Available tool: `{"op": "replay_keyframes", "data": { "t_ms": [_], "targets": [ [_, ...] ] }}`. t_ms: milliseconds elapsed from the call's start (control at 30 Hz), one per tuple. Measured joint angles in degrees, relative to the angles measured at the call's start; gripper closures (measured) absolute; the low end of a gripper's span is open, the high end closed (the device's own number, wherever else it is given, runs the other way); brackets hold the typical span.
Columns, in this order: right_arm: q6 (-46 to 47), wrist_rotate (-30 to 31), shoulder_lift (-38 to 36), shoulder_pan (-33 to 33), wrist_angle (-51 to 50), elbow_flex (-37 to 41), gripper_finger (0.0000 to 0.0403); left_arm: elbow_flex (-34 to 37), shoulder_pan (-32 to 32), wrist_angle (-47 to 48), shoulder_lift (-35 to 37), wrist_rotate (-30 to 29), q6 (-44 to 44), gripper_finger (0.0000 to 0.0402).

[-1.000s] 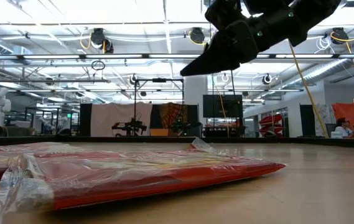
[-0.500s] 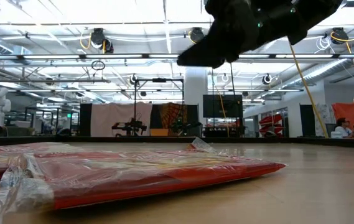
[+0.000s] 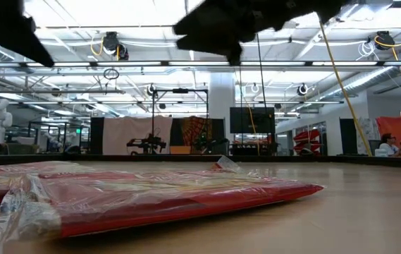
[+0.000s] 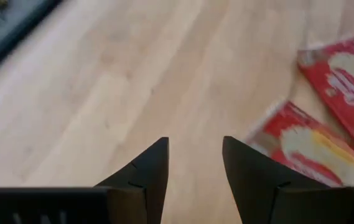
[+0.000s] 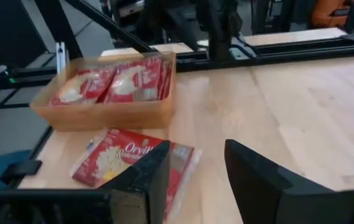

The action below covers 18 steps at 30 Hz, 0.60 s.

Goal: Sort popcorn bags into baskets
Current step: Put the red popcorn bag into the orange bin

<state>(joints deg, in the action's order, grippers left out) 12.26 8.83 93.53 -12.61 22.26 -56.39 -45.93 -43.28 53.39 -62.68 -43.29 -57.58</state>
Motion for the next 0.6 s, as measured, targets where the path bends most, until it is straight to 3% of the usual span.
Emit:
{"op": "replay_keyframes", "data": {
  "t_ms": [133,367,600],
  "targets": [
    [-0.08,-0.71,6.44,-0.19,-3.99,-7.6,0.0241,0.0,3.01,-1.42,-2.24,-1.58,1.81,0.0249],
    [4.85,-12.0,19.24,4.03,-4.57,-21.44,0.0191,0.02,5.44,-1.22,-5.28,-6.87,1.05,0.0249],
    [7.37,-19.91,31.45,7.56,-8.45,-32.75,0.0151,1.81,6.44,0.31,-5.57,-10.29,-5.12,0.025]
  ]
}}
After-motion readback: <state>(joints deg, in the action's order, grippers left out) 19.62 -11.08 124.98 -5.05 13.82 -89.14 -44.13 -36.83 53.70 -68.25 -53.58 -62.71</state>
